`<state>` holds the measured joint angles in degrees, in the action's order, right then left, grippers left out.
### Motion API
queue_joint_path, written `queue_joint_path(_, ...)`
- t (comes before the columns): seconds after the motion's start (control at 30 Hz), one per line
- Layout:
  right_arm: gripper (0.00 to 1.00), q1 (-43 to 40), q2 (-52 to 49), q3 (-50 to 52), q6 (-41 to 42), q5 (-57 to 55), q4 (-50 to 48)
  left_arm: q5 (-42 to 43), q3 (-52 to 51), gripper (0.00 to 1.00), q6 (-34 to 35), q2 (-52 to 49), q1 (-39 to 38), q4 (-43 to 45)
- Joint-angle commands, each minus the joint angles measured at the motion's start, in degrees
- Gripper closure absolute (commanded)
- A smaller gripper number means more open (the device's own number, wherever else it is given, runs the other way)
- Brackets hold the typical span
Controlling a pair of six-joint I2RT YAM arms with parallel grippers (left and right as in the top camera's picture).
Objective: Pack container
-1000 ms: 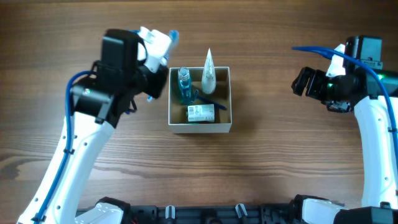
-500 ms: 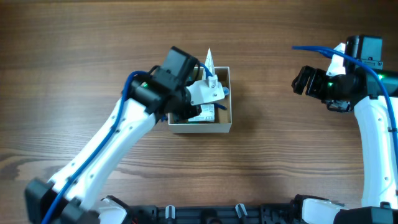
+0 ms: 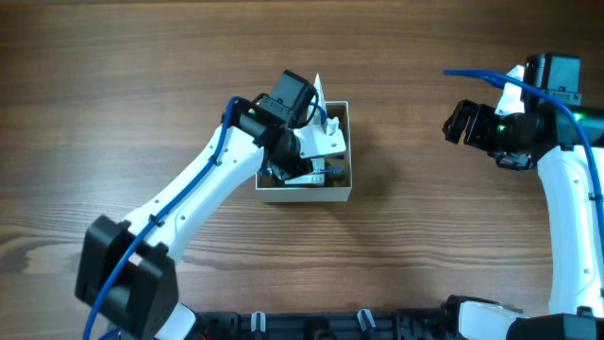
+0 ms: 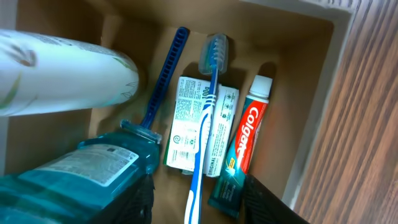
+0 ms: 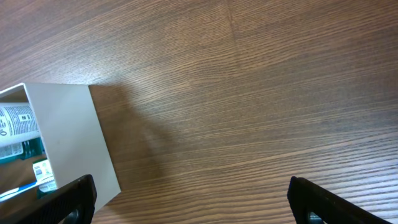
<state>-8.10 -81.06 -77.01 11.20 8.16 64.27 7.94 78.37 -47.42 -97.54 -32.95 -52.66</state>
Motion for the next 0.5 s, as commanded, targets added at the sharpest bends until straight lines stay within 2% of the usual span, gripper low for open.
queue_joint_path(0.0,0.0,-0.22,-0.22,-0.17,-2.23,0.98,0.04,-6.73,0.48,0.5,10.21,9.75,-0.15,0.07)
queue_joint_path(0.07,0.06,0.13,-0.22,-0.17,-4.17,1.84,-0.11,-10.62,0.48,0.45,18.64,14.51,0.35,-1.68)
queue_joint_path(0.1,0.09,0.85,-0.22,-0.17,-4.28,2.25,-0.35,-11.85,0.46,0.37,22.95,16.76,1.18,-2.97)
queue_joint_path(0.13,0.09,2.71,-0.22,-0.17,-5.29,2.19,-1.03,-12.59,0.46,0.23,27.87,18.32,2.78,-4.04)
queue_joint_path(0.17,0.08,4.85,-0.22,-0.17,-5.38,0.61,-2.16,-12.57,0.46,0.18,31.74,18.95,4.81,-4.39)
queue_joint_path(0.23,0.05,9.2,-0.22,-0.17,-5.18,-4.04,-5.03,-12.57,0.44,0.18,37.0,18.99,9.11,-4.15)
queue_joint_path(0.27,0.03,11.3,-0.22,-0.17,-4.96,-5.92,-6.82,-12.55,0.35,0.13,39.58,18.73,11.56,-3.54)
queue_joint_path(0.3,0.0,13.79,-0.37,-0.17,-4.98,-7.21,-9.81,-12.52,0.35,0.0,42.75,18.38,15.52,-1.95)
queue_joint_path(0.4,0.0,17.14,-2.12,-0.17,-5.2,-7.3,-18.8,-12.52,0.35,0.0,46.69,17.07,23.8,3.15)
queue_joint_path(0.47,0.0,17.44,-3.72,-0.17,-5.18,-6.82,-22.23,-12.52,0.35,0.0,46.64,16.39,27.12,4.28)
